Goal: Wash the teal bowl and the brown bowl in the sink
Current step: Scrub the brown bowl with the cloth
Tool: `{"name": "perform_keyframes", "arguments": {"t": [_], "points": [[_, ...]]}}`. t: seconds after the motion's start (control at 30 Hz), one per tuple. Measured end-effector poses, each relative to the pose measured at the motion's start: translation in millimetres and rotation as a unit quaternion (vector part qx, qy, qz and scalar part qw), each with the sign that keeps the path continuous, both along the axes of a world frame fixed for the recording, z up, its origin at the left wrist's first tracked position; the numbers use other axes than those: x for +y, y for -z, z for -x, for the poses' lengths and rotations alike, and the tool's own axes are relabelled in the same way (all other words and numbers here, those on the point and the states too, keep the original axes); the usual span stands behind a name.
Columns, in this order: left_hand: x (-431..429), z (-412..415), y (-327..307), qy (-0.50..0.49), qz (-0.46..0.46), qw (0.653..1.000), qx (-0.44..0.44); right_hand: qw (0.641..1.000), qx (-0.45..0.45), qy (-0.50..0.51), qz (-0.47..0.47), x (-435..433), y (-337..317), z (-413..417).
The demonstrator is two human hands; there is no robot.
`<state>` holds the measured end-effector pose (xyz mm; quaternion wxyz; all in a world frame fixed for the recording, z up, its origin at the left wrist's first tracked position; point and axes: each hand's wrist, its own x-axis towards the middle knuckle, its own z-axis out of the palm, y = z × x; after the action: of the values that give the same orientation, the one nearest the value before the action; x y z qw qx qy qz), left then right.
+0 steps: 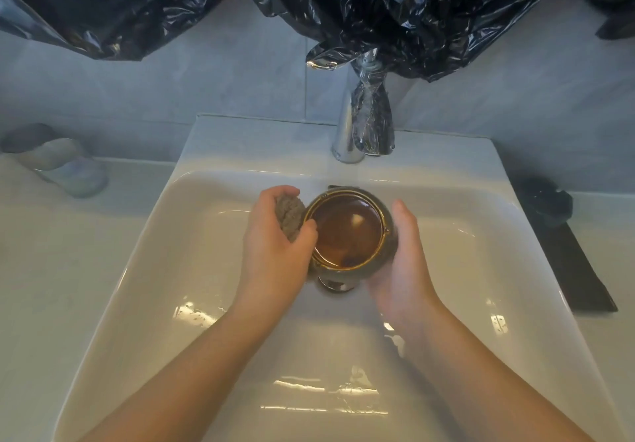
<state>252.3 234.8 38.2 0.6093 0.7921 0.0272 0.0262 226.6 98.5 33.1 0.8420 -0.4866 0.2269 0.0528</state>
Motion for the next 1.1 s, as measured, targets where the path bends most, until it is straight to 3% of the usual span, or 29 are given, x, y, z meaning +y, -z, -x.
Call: {"name": "perform_keyframes", "arguments": {"t": [0.17,0.37,0.53,0.63,0.73,0.8,0.87,0.97,1.1], "points": [[2.6,-1.0,-5.3,-0.028,-0.013,0.998,-0.048,0.957,-0.099,0.04,0.271,4.4,-4.6,6.4],[7.6,-14.5,-12.6,0.078,-0.103,0.987,-0.092,0.948,-0.118,0.033,0.292,0.1,-3.1,7.6],[21.2,-23.7,-7.0,0.251,-0.203,0.936,-0.138,0.943,-0.101,-0.043,0.314,-9.4,2.6,4.6],[21.2,-21.4,-0.1,0.242,-0.135,0.952,-0.128,0.941,-0.108,-0.069,0.314,-14.0,2.7,4.6],[18.9,-19.0,1.0,0.173,0.037,0.984,-0.027,0.946,-0.113,-0.049,0.3,-16.0,3.2,4.2],[18.5,-17.8,-0.3,0.133,0.181,0.974,0.046,0.946,-0.117,-0.04,0.298,-16.1,3.3,4.0],[16.6,-16.6,-4.4,0.116,0.267,0.953,0.078,0.948,-0.123,-0.037,0.293,-15.9,3.3,4.3],[15.0,-14.5,-9.5,0.133,0.271,0.949,0.09,0.951,-0.137,-0.038,0.275,-15.5,4.0,5.6],[18.6,-12.8,-14.4,0.209,0.172,0.956,0.115,0.951,-0.156,-0.052,0.263,-17.7,6.0,5.6]]}}
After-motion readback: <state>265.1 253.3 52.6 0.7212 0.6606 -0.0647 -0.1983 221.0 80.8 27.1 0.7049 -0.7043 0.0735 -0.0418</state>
